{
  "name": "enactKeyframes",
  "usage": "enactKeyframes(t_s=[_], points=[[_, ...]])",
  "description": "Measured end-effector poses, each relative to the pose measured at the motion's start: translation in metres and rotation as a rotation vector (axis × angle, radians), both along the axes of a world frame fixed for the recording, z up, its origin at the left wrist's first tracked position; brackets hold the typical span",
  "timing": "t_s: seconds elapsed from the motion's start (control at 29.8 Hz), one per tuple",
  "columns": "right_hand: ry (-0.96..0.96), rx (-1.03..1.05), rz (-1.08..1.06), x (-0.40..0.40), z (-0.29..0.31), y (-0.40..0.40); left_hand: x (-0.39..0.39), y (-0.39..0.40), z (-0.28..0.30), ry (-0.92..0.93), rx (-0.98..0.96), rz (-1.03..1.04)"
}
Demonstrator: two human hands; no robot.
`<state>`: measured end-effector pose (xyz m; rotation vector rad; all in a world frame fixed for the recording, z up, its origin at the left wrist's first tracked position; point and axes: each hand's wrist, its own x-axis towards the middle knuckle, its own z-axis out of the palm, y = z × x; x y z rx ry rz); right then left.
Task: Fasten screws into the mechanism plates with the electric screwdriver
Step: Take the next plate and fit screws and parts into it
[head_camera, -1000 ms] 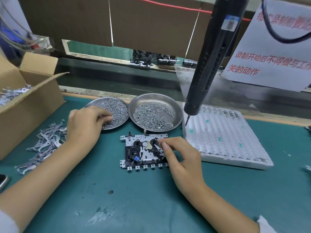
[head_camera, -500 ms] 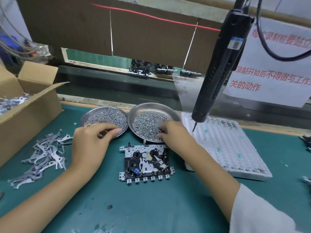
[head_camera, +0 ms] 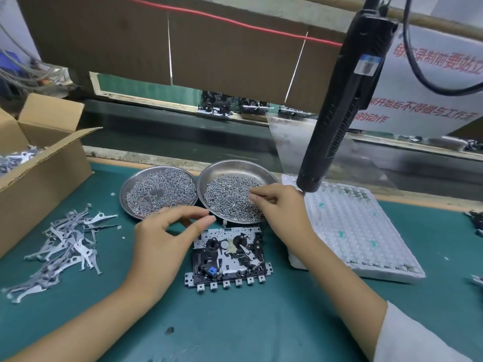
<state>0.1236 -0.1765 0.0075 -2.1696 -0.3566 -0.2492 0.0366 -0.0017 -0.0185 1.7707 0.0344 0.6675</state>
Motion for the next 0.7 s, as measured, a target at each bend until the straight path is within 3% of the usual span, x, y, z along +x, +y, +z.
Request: enactKeyframes(t_s=[0.13, 0.34, 0.47, 0.7], points=[[0.210, 0.447, 0.125, -0.031, 0.009, -0.003, -0.005, -0.007, 0.004, -0.061, -0.002, -0.052], [0.584, 0.820, 0.327, -0.074, 0.013, 0.002, -0.010, -0.022, 0.005, -0.208, -0.041, -0.168], [0.737, 0.945, 0.370, -0.079, 0.009, 0.004, -0.011, -0.022, 0.003, -0.248, -0.045, -0.182], [0.856, 0.969, 0.377, -0.079, 0.005, 0.000, -0.013, -0.023, -0.001, -0.263, -0.100, -0.267]])
